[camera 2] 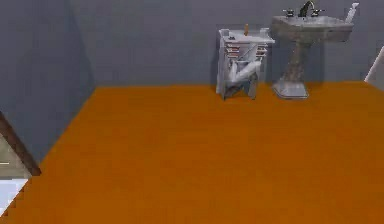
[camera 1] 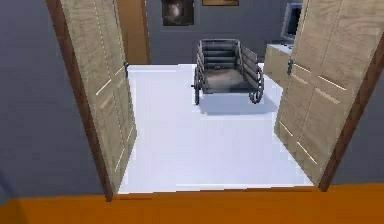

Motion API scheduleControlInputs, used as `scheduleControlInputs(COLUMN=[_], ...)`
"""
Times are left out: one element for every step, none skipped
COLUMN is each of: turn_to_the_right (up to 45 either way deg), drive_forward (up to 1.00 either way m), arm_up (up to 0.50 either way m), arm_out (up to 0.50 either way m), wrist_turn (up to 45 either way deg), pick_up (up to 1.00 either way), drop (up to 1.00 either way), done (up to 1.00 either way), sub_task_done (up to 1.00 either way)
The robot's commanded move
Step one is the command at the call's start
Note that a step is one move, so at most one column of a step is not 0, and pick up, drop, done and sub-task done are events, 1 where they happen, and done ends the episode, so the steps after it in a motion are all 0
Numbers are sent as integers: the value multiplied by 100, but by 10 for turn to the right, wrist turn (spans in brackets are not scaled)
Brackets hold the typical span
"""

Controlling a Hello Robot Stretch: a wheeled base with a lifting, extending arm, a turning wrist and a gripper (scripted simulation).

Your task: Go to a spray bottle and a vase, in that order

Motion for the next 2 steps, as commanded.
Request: scheduleControlInputs(turn_to_the_right=[0, -30], drive_forward=[100, 0], arm_up=[0, 0], arm_out=[0, 0], wrist_turn=[0, 0], pick_up=[0, 0], drop=[0, 0], done=[0, 0], sub_task_done=[0, 0])
